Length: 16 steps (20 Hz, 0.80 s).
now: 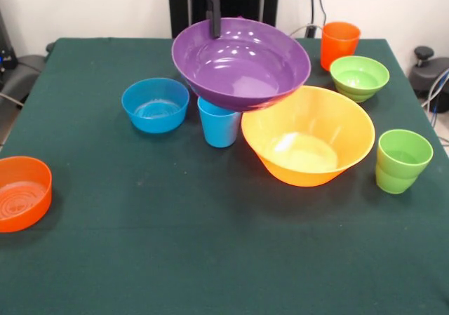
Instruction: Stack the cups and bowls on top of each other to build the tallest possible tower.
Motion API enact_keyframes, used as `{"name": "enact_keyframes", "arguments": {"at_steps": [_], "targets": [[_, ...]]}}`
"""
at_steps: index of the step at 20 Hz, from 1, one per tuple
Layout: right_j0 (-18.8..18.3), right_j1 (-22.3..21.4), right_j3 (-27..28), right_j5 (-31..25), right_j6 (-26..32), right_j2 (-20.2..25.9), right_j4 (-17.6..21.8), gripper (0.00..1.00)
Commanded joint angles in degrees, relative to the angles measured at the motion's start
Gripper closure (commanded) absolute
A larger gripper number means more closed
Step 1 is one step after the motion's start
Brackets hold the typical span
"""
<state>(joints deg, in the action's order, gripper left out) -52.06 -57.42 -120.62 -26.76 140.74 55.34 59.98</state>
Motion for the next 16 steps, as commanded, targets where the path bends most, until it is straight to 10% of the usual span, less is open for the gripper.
{"name": "enact_keyframes", "arguments": {"at_steps": [1, 16], "targets": [[5.4, -0.6, -3.4, 3.0, -21.9, -2.0, 4.4, 1.00], [13.3, -0.6, -4.0, 5.1, -34.1, -7.6, 12.7, 1.00]]}}
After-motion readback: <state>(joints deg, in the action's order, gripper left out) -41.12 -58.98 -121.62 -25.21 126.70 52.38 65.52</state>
